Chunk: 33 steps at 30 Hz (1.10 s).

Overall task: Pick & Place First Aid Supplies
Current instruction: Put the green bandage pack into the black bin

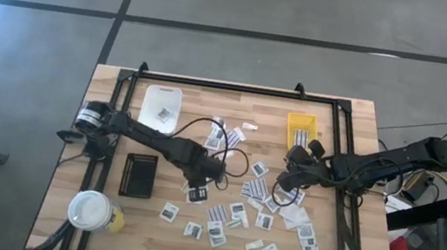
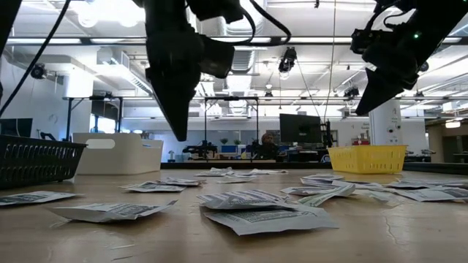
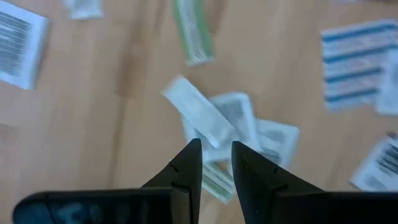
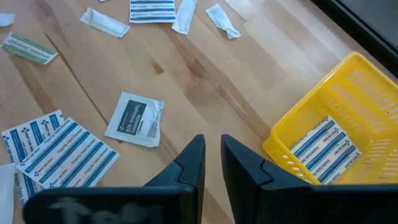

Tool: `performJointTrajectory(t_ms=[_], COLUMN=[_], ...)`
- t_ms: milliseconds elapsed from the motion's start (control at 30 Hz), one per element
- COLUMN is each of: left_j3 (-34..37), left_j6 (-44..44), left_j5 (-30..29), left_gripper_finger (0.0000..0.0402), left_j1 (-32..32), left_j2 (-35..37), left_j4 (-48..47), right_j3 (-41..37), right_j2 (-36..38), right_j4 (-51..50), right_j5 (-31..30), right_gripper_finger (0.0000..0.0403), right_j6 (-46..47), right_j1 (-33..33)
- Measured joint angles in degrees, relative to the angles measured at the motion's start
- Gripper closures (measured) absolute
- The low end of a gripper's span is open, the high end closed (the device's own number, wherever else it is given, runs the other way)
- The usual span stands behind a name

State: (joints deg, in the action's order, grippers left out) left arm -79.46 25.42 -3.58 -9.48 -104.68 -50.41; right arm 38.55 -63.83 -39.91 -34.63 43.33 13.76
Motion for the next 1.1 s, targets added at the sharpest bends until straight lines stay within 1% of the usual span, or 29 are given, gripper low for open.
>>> performJointTrajectory(t_ms=[233,300,467,700,800,933,1100], left_j3=[0.09,0.08,-2.07,-9.64,-11.68,-10.71,-6.36], left_j6=[4.93,6.03,8.08,8.32,9.45,12.69,18.85], left_j5=[-7.57,-8.83,-8.38,-8.35,-9.02,-11.4,-12.31], left_gripper_finger=[0.0321,0.0321,0.0321,0.0321,0.0321,0.0321,0.0321], left_j1=[-2.94,-3.32,-3.13,-3.01,-3.01,-3.09,-3.23], left_j2=[-0.4,-0.52,-0.55,-0.84,-1.36,-2.24,-2.86], left_j4=[4.09,6.15,5.61,0.82,-1.02,-2.28,-1.68], right_j3=[-0.05,-0.05,-0.05,-0.01,0.01,0.01,-0.01], right_j2=[0.02,0.02,0.02,0.02,0.02,0.02,0.02], right_j4=[0.02,-0.01,0.02,0.03,0.05,0.1,0.16], right_j5=[-0.31,-0.89,-1.55,-1.57,-1.88,-3.08,-4.13], right_gripper_finger=[0.0359,0.0358,0.0359,0.0358,0.036,0.0359,0.0359], right_j6=[-0.87,-0.95,-1.87,-3.21,-3.45,-3.53,-4.45], right_j1=[0.0,0.0,0.0,0.0,0.0,-0.02,-0.03])
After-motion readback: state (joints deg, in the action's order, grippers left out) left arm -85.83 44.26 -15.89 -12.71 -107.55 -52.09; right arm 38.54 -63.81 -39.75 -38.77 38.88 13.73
